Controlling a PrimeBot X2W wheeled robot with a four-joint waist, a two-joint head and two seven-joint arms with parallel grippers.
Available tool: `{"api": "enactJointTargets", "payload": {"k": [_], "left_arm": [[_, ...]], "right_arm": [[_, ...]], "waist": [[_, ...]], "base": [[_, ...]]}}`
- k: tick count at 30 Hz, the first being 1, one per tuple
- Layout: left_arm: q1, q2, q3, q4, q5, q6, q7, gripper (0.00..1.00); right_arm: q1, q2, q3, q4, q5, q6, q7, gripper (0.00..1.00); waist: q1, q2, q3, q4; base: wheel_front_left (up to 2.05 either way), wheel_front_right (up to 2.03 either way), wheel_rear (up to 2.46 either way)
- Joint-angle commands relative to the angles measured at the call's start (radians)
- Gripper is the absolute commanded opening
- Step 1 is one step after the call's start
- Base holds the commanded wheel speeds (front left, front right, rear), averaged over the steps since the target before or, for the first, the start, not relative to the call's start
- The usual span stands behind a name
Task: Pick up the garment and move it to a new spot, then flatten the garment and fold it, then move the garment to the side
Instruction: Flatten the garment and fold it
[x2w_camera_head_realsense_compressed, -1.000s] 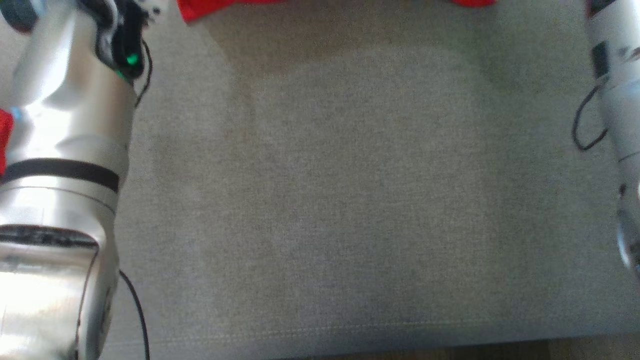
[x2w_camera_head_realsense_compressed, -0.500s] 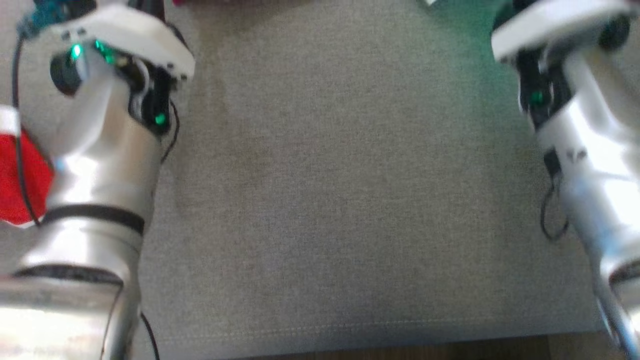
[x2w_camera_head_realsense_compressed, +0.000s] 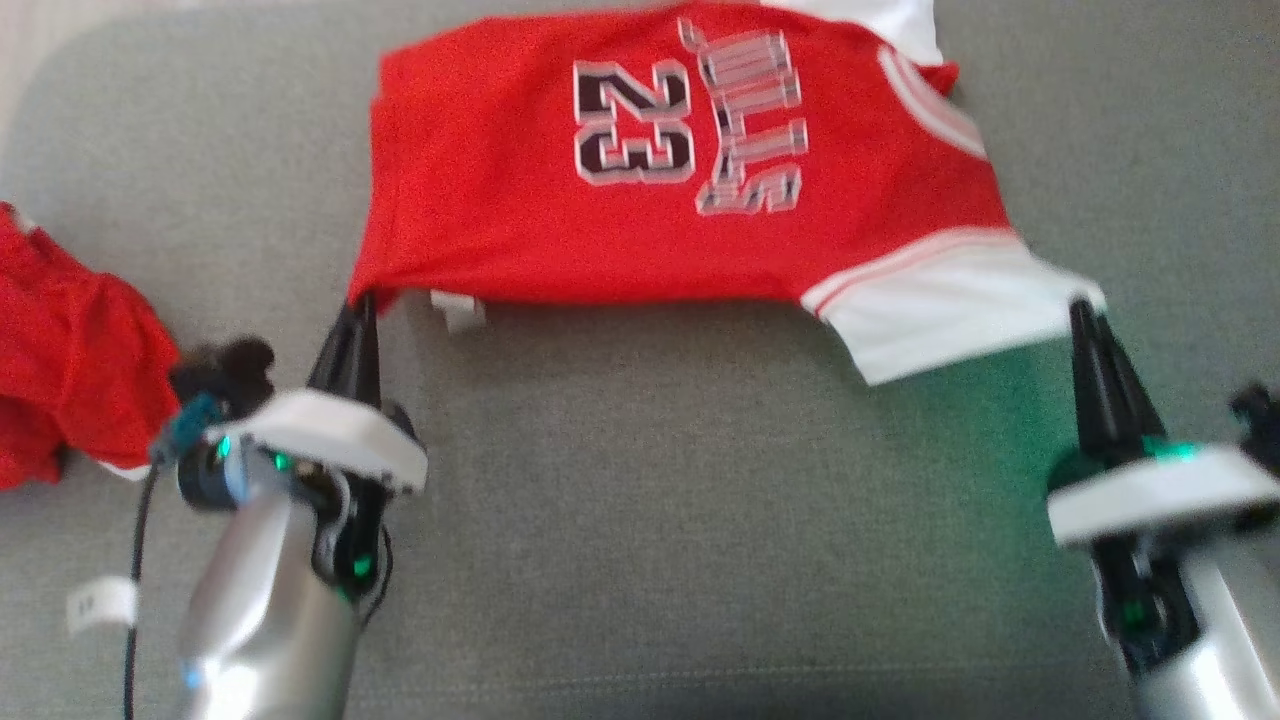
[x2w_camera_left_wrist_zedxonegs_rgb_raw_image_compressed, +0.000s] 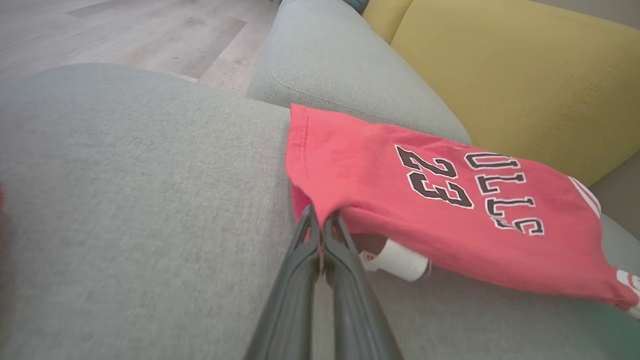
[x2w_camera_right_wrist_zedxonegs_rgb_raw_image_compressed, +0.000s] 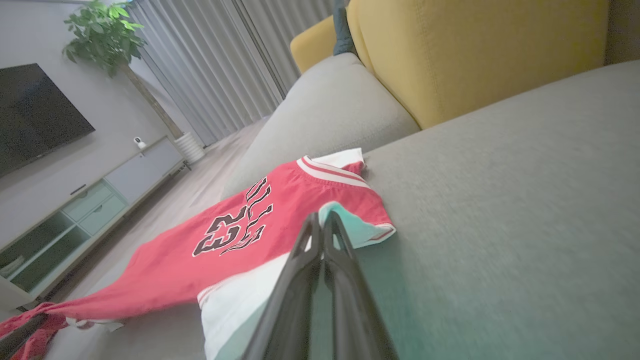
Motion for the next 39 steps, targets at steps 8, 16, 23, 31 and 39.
{"api": "enactJointTargets", "payload": {"k": [8, 16, 23, 31, 39], "left_arm": [[0.247, 0.068, 0.008, -0.349, 0.018, 0.075, 0.107, 0.0], [0.498, 0.125, 0.013, -0.665, 0.008, 0.153, 0.305, 0.0], [0.626, 0.168, 0.019, -0.856, 0.004, 0.206, 0.449, 0.0], [0.625, 0.204, -0.002, -0.912, -0.018, 0.205, 0.586, 0.0], [0.466, 0.252, -0.022, -0.806, -0.091, 0.138, 0.749, 0.0]], "right_arm": [[0.343, 0.162, -0.197, -0.425, -0.15, -0.001, 0.326, 0.0], [0.549, 0.206, -0.293, -0.67, -0.191, -0.001, 0.6, 0.0], [0.634, 0.207, -0.328, -0.724, -0.155, -0.001, 0.695, 0.0], [0.584, 0.207, -0.33, -0.697, -0.179, -0.001, 0.772, 0.0], [0.329, 0.187, -0.291, -0.598, -0.243, -0.001, 0.887, 0.0]], "waist": [[0.0001, 0.0, -0.101, 0.03], [0.0001, 0.0, -0.158, 0.02], [0.0001, 0.0, -0.181, 0.01], [0.0001, 0.0, -0.148, 0.012], [0.0001, 0.0, -0.059, 0.01]], "base": [[0.0, 0.0, 0.0], [0.0, 0.0, 0.0], [0.0, 0.0, 0.0], [0.0, 0.0, 0.0], [0.0, 0.0, 0.0]]}}
